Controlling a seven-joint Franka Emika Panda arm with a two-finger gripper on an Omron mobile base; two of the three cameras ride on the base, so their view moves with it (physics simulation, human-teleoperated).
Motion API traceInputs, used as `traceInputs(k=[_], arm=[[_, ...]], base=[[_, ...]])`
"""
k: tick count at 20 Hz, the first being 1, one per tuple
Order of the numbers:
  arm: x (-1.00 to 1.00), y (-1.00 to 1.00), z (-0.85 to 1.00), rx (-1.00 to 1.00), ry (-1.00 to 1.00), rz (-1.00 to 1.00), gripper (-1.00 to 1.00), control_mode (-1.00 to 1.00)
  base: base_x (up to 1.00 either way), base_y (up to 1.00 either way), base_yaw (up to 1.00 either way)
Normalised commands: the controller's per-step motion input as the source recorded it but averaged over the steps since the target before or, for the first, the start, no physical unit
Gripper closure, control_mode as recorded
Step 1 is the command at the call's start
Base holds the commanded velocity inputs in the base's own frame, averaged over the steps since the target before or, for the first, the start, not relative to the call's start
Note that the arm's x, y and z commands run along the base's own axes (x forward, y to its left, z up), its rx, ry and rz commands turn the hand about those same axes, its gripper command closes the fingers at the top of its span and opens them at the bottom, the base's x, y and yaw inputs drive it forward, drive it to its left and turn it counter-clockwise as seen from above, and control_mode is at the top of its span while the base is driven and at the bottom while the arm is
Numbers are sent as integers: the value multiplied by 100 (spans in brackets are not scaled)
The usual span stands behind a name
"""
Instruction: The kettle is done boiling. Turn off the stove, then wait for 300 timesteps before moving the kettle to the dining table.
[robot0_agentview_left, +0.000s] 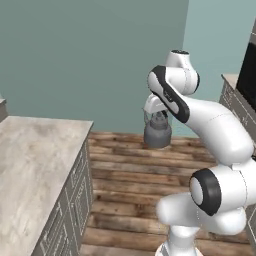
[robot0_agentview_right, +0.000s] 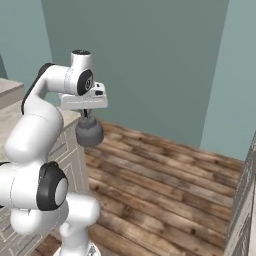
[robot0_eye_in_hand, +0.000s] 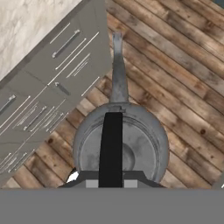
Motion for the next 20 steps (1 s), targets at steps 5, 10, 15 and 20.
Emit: traceInputs(k=[5,10,15,20], arm=[[0,0,0,0,0,0,100,100],[0,0,0,0,0,0,100,100],[0,0,0,0,0,0,100,100],[0,0,0,0,0,0,100,100]], base=[[77,-1,6],[77,0,9],[74,-1,11],[71,0,14]])
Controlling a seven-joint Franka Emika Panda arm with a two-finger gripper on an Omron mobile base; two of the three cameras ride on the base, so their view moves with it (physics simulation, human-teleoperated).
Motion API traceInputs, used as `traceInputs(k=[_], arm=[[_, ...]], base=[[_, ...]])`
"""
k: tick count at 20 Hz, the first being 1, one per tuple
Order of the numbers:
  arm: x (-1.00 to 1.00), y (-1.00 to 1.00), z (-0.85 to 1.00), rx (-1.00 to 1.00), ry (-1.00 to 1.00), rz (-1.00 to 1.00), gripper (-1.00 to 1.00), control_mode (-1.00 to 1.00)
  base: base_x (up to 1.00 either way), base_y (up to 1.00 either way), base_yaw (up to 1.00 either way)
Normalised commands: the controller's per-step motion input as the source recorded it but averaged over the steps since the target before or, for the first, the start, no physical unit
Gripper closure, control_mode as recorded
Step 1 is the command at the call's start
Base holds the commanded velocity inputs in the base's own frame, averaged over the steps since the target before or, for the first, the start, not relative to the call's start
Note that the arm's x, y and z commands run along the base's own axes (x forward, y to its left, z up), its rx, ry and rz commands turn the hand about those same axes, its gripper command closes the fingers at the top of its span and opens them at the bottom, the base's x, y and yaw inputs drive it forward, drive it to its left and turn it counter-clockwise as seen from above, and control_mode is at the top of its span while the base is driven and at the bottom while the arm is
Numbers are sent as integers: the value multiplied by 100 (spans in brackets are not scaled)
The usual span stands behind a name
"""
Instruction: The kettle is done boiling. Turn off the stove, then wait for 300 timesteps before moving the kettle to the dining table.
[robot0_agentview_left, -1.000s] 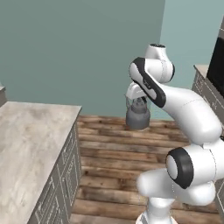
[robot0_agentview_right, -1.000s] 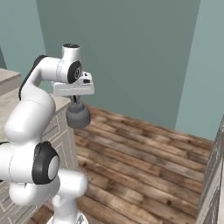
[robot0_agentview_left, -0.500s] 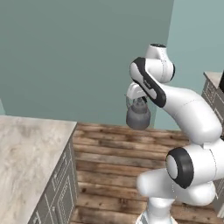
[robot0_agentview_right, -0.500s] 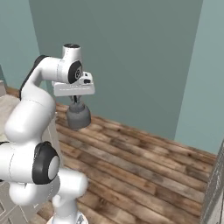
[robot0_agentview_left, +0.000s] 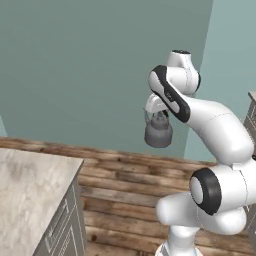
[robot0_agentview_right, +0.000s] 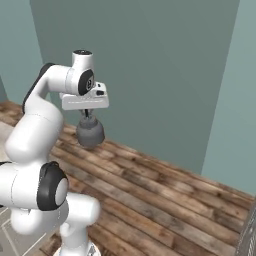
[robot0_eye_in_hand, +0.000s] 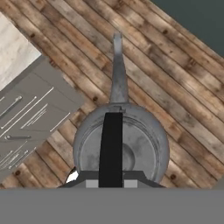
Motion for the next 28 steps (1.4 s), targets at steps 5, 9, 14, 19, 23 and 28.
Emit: traceInputs(k=[5,9,14,19,23,28], arm=[[0,0,0,0,0,0,100,100],[0,0,0,0,0,0,100,100],[0,0,0,0,0,0,100,100],[0,0,0,0,0,0,100,100],[0,0,0,0,0,0,100,100],[0,0,0,0,0,0,100,100]], base=[[67,0,19],[62,0,22],[57,0,25],[59,0,27],[58,-9,31],[64,-11,34]])
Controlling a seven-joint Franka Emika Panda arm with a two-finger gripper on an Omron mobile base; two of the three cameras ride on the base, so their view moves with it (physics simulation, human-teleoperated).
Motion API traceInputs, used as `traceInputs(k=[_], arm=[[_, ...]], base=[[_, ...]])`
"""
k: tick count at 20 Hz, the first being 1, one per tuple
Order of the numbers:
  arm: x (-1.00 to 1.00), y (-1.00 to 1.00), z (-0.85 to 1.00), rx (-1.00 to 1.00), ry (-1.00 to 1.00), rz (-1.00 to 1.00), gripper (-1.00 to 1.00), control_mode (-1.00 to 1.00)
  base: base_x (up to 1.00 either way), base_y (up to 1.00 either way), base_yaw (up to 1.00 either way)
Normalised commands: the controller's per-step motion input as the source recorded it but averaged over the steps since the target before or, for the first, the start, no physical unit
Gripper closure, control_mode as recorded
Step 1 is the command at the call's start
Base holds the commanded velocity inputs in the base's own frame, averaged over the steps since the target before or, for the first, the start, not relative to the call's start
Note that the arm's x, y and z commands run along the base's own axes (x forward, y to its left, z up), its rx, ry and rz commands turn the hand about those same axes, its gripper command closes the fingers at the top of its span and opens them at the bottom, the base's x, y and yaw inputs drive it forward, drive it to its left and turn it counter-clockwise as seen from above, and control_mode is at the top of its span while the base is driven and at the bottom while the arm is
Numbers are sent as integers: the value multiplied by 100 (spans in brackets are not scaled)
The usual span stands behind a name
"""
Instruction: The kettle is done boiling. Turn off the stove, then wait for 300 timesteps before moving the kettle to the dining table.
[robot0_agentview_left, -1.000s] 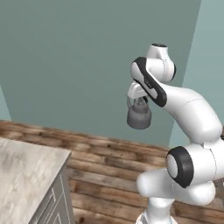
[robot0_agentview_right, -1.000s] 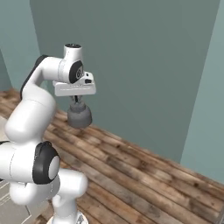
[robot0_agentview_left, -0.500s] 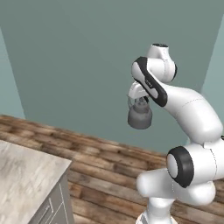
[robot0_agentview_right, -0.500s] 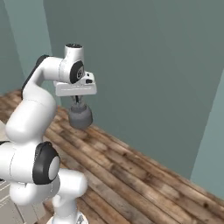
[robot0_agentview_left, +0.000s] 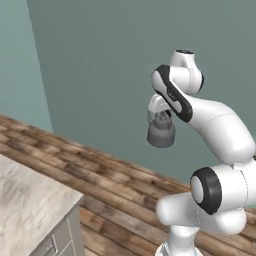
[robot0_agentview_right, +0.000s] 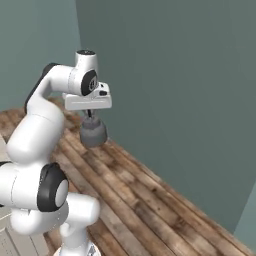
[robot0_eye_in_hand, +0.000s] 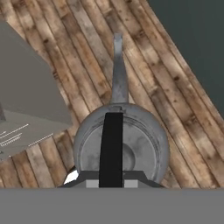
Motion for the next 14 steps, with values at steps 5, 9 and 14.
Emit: traceInputs(k=[5,9,14], arm=[[0,0,0,0,0,0,100,100],[0,0,0,0,0,0,100,100],[0,0,0,0,0,0,100,100]], base=[[70,-12,38],[57,-31,38],[47,-44,37]])
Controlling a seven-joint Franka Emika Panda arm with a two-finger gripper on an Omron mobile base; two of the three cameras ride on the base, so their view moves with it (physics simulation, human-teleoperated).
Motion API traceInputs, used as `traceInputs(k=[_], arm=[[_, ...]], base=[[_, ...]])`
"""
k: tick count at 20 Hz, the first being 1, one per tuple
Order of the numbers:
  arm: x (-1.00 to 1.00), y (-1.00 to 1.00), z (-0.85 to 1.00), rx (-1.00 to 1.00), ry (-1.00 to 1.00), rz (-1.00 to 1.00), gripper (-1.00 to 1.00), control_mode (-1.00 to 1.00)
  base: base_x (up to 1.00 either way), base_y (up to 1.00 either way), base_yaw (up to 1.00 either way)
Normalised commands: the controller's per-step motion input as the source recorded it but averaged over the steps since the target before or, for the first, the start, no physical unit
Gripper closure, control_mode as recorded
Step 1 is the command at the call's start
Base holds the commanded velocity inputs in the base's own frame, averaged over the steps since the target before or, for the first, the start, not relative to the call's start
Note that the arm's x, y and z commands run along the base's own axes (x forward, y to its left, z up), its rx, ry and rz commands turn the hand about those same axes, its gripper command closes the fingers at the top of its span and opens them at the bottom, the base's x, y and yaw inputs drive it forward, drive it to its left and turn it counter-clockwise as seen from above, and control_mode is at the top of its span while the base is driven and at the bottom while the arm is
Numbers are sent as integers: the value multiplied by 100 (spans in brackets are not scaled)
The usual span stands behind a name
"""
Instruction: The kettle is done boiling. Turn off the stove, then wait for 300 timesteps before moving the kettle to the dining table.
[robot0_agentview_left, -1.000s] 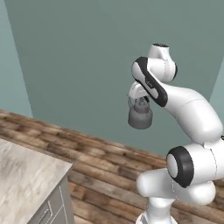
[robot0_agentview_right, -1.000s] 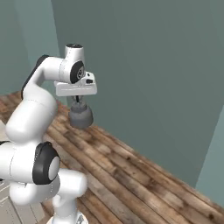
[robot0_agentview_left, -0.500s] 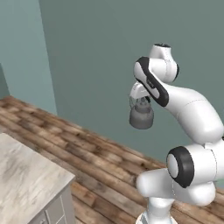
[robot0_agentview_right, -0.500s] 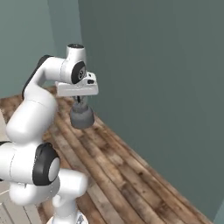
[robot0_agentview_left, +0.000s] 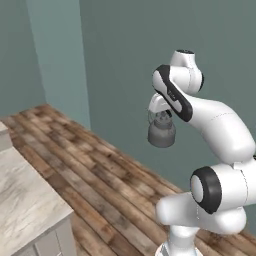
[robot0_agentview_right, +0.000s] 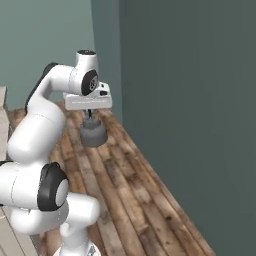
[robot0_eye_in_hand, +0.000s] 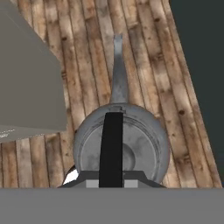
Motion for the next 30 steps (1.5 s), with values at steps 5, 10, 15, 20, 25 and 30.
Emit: traceInputs(k=[5,10,15,20,25,30], arm=[[0,0,0,0,0,0,100,100],[0,0,0,0,0,0,100,100],[0,0,0,0,0,0,100,100],[0,0,0,0,0,0,100,100],[0,0,0,0,0,0,100,100],[0,0,0,0,0,0,100,100]], base=[[47,-42,37],[59,-25,37],[69,-17,39],[73,-18,41],[72,-26,45],[74,-22,49]])
